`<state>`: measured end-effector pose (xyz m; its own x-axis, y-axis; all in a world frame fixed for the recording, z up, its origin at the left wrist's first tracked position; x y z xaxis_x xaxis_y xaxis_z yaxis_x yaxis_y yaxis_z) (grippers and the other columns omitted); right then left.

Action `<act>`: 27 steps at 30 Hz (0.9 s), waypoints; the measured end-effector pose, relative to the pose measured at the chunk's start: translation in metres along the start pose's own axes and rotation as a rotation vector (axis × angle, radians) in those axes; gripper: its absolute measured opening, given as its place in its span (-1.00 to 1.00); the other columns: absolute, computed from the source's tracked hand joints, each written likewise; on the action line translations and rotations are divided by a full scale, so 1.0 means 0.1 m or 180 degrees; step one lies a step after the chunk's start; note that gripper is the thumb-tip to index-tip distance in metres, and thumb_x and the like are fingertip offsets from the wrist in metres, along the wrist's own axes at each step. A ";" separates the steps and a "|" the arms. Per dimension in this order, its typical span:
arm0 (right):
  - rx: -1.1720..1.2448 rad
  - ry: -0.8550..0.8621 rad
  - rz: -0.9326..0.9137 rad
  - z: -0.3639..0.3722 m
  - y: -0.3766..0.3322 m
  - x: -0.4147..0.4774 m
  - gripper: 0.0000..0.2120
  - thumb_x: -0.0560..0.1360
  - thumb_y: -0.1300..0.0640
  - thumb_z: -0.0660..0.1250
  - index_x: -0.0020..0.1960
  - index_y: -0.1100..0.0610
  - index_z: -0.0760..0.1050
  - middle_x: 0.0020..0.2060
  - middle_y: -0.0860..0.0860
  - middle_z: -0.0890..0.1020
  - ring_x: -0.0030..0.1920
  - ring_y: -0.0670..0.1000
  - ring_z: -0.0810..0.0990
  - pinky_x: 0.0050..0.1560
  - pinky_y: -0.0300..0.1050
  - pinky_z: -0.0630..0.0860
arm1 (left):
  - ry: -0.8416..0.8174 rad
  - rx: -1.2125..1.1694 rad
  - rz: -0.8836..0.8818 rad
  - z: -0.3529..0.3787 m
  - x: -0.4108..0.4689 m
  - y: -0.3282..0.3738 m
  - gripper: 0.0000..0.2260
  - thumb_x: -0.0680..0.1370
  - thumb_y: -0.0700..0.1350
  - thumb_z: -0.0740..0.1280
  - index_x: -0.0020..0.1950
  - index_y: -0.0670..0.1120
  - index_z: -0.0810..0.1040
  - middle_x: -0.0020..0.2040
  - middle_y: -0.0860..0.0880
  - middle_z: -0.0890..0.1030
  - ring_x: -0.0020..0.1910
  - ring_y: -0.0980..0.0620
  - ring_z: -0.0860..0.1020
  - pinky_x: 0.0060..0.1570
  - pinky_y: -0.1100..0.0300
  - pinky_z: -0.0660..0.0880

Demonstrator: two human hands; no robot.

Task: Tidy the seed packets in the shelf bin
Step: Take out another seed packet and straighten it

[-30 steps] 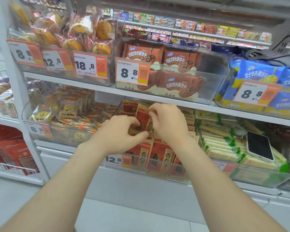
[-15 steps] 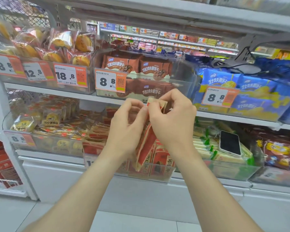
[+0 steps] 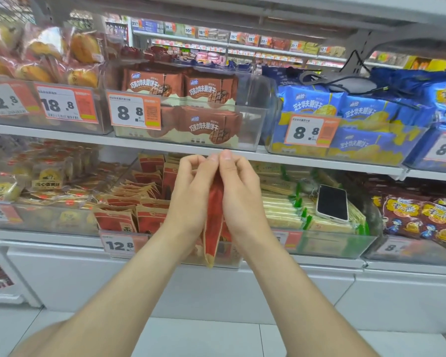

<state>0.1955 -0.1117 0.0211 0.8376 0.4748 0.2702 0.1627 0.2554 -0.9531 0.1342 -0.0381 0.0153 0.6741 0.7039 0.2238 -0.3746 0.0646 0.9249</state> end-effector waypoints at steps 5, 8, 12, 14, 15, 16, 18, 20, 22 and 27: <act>-0.0020 0.0043 -0.0140 -0.11 -0.09 -0.01 -0.66 0.76 0.00 0.26 0.03 0.21 0.67 -0.09 0.20 0.74 -0.12 0.01 0.64 -0.07 0.01 0.59 | 0.0015 0.0090 0.0216 0.01 0.00 0.05 -0.66 0.64 0.06 0.43 0.21 -0.20 0.55 0.02 -0.12 0.72 -0.03 0.04 0.69 0.04 0.06 0.63; -0.0188 0.0368 -0.0334 -0.15 -0.10 -0.03 -0.60 0.76 0.00 0.26 -0.20 0.13 0.56 -0.37 0.00 0.56 -0.30 -0.06 0.44 -0.27 -0.12 0.40 | 0.0047 0.0188 0.0306 0.02 -0.03 0.06 -0.79 0.72 -0.04 0.36 0.17 -0.19 0.60 -0.04 -0.14 0.71 -0.09 0.02 0.64 -0.04 0.10 0.59; -0.0294 0.0617 -0.0484 -0.18 -0.10 -0.04 -0.59 0.75 0.00 0.26 -0.19 0.19 0.54 -0.37 -0.03 0.52 -0.32 -0.07 0.42 -0.27 -0.08 0.39 | -0.0144 0.0222 0.0246 0.04 -0.05 0.05 -0.79 0.75 -0.09 0.29 0.14 -0.23 0.62 -0.15 -0.04 0.67 -0.17 0.08 0.60 -0.18 0.24 0.56; -0.0304 0.0612 -0.0486 -0.18 -0.07 -0.04 -0.61 0.75 -0.01 0.27 -0.19 0.15 0.58 -0.37 -0.07 0.55 -0.32 -0.08 0.45 -0.25 -0.07 0.41 | -0.0194 0.0251 0.0261 0.03 -0.05 0.05 -0.79 0.77 -0.10 0.26 0.09 -0.19 0.61 -0.18 -0.02 0.66 -0.19 0.08 0.59 -0.20 0.23 0.55; -0.0311 0.0574 -0.0495 -0.17 -0.07 -0.04 -0.63 0.74 0.00 0.29 -0.18 0.13 0.59 -0.37 -0.09 0.56 -0.33 -0.10 0.45 -0.25 -0.09 0.41 | -0.0197 0.0241 0.0267 0.03 -0.04 0.05 -0.80 0.77 -0.11 0.25 0.06 -0.16 0.61 -0.19 -0.02 0.65 -0.20 0.08 0.57 -0.20 0.22 0.54; -0.0317 0.0507 -0.0502 -0.16 -0.07 -0.03 -0.66 0.73 0.01 0.31 -0.17 0.12 0.61 -0.37 -0.11 0.58 -0.33 -0.12 0.46 -0.24 -0.11 0.41 | -0.0181 0.0220 0.0258 0.02 -0.04 0.06 -0.79 0.78 -0.12 0.24 0.02 -0.13 0.59 -0.20 -0.01 0.64 -0.22 0.08 0.55 -0.20 0.20 0.52; -0.0395 0.0231 -0.0462 -0.13 -0.09 -0.03 -0.76 0.69 0.07 0.37 -0.11 0.14 0.64 -0.33 -0.11 0.62 -0.31 -0.14 0.51 -0.21 -0.16 0.45 | -0.0045 0.0082 0.0188 -0.04 -0.01 0.06 -0.78 0.78 -0.11 0.22 -0.01 -0.09 0.56 -0.22 -0.03 0.59 -0.22 0.06 0.52 -0.18 0.13 0.48; -0.0540 -0.0258 -0.0206 -0.08 -0.10 -0.06 -0.95 0.62 0.15 0.44 -0.03 0.09 0.64 -0.23 -0.09 0.67 -0.23 -0.12 0.59 -0.14 -0.14 0.52 | 0.0131 -0.0303 0.0015 -0.11 0.04 0.06 -0.79 0.79 -0.07 0.21 0.01 -0.08 0.52 -0.20 -0.08 0.53 -0.20 -0.03 0.49 -0.12 0.03 0.47; -0.0704 -0.0750 0.0214 -0.03 -0.03 -0.11 -0.85 0.54 0.13 0.47 0.08 -0.01 0.60 -0.08 -0.05 0.70 -0.11 -0.02 0.68 -0.08 -0.03 0.62 | 0.0288 -0.0728 -0.0171 -0.19 0.10 0.05 -0.79 0.79 -0.02 0.19 0.16 -0.13 0.52 -0.13 -0.18 0.50 -0.09 -0.15 0.47 0.03 -0.11 0.46; -0.0714 -0.0863 0.0359 -0.06 0.03 -0.14 -0.69 0.48 0.05 0.57 0.16 -0.10 0.57 0.08 0.01 0.73 -0.02 0.03 0.75 -0.01 0.03 0.71 | 0.0197 -0.0684 -0.0242 -0.33 0.17 0.11 -0.69 0.78 0.07 0.21 0.25 -0.17 0.54 0.10 -0.16 0.53 0.04 -0.15 0.47 0.05 -0.08 0.49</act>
<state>0.1874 -0.1226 0.0136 0.6930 0.7031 0.1595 0.2126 0.0121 -0.9771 0.1201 -0.0022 0.0190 0.6678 0.7328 0.1308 -0.4557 0.2635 0.8502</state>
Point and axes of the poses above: each hand's wrist, its own x-axis towards the middle knuckle, its own z-axis out of the palm, y = z × x, the point moved 5 cm from there along x, towards the middle knuckle
